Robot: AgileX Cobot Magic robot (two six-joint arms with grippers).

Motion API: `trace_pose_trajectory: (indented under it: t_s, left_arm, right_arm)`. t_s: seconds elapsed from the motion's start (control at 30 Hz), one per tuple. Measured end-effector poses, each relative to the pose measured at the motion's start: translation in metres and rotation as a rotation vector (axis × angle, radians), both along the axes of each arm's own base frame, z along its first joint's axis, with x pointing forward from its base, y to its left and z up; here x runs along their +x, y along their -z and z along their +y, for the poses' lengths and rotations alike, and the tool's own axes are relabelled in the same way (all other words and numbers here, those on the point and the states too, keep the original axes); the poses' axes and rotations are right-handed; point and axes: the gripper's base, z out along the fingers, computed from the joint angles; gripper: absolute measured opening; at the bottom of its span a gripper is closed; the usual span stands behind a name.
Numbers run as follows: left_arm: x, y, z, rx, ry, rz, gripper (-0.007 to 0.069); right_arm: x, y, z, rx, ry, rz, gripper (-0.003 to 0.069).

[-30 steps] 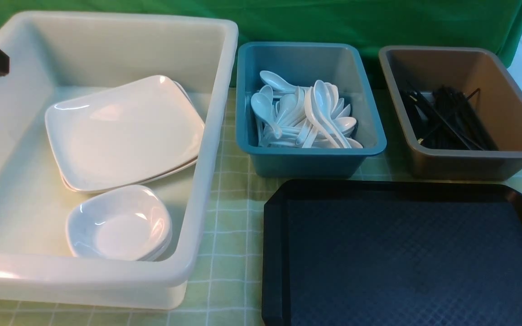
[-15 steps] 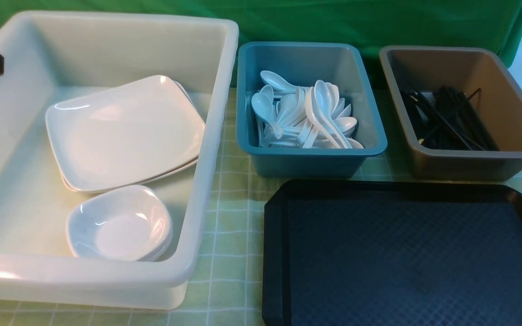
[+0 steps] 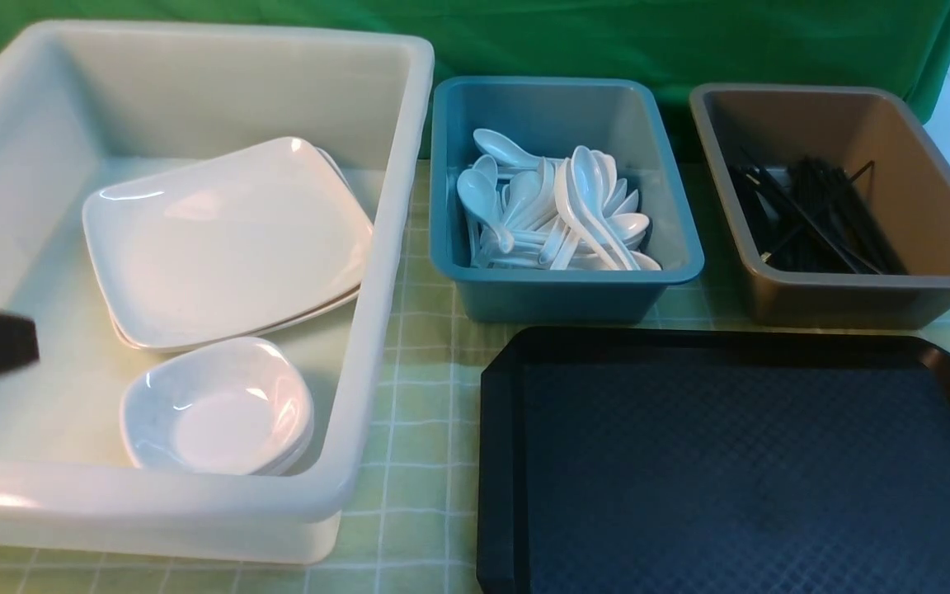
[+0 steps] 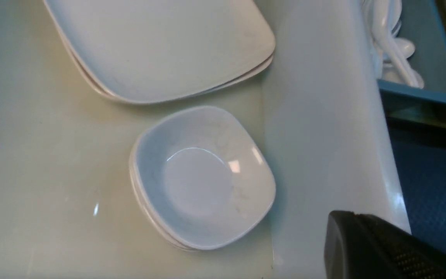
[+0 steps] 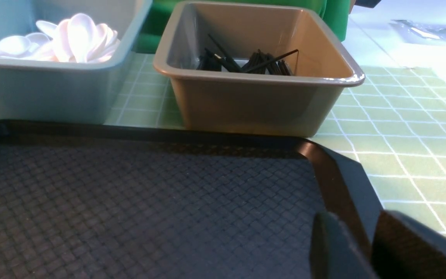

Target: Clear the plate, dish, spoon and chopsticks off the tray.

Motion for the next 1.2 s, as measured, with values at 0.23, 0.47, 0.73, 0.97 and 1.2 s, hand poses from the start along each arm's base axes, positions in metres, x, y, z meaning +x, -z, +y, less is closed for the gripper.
trace_pose_trajectory:
  t_s: [0.23,0.47,0.73,0.97,1.2]
  left_arm:
    - [-0.052,0.036,-0.017,0.033,-0.046,-0.179,-0.0009]
    - [-0.074,0.032,-0.014,0.243,-0.116,-0.380,-0.0009]
    - [-0.069,0.038,-0.002,0.283,-0.240,-0.475,-0.0009]
    - [-0.067,0.083,0.008,0.328,-0.292,-0.455,-0.0009]
    - [-0.068,0.129,0.008,0.335,-0.247,-0.481,-0.0009]
  right_arm:
    - [0.000,0.000,0.000,0.000,0.000,0.001,0.0178]
    - [0.000,0.000,0.000,0.000,0.000,0.001,0.0194]
    - [0.000,0.000,0.000,0.000,0.000,0.001,0.0202]
    - [0.000,0.000,0.000,0.000,0.000,0.001,0.0209]
    - [0.000,0.000,0.000,0.000,0.000,0.001,0.0218]
